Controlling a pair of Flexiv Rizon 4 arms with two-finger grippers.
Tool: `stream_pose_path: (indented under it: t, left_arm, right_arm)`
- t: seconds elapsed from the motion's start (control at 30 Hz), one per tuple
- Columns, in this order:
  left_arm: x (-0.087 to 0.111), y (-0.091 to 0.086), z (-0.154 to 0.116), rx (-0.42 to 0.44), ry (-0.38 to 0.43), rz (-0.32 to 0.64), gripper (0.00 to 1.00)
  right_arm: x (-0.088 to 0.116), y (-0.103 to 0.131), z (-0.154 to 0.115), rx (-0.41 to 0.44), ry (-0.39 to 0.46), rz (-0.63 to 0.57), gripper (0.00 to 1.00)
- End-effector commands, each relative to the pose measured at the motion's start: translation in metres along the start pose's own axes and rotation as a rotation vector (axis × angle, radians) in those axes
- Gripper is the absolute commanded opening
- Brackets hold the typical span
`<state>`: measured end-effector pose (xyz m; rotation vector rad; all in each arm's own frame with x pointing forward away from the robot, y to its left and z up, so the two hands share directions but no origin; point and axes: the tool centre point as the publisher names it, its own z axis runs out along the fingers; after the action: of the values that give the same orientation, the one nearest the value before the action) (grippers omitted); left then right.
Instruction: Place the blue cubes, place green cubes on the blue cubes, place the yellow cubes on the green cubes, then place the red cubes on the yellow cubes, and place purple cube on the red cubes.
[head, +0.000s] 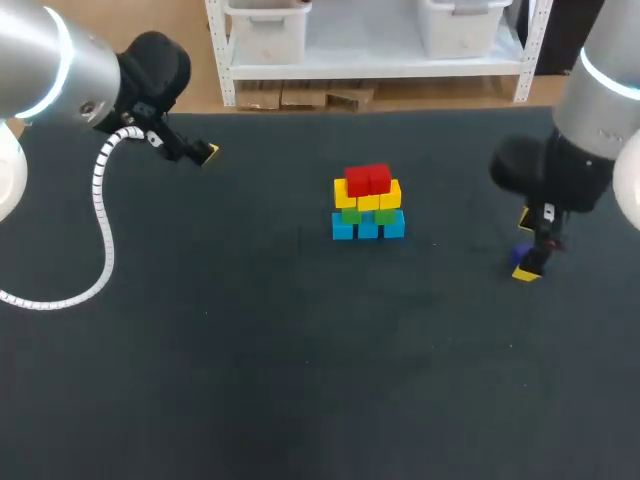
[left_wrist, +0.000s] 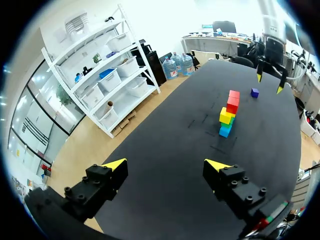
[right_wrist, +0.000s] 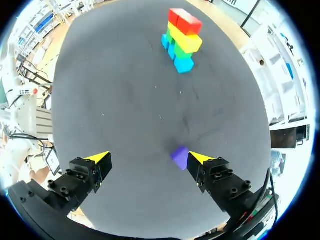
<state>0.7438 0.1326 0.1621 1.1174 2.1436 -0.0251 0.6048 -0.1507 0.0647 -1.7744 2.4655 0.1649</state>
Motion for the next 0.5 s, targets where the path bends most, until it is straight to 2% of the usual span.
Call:
stream_pose_path:
  t: [0.03,0.27,0.5]
  left_arm:
    - [0.001,0.002,0.0,0.008,-0.004,0.004,1.0]
    - [0.001,0.002,0.0,0.008,-0.004,0.004,1.0]
    - [0.001,0.002,0.0,0.008,-0.004,0.004,1.0]
  right_arm:
    - [0.006,-0.003,0.01,0.009,0.011,0.02,1.0]
    - [0.012,-0.014,0.019,0.031,0.081,0.056,1.0]
    - [0.013,-0.024,0.036,-0.007,0.132,0.106,1.0]
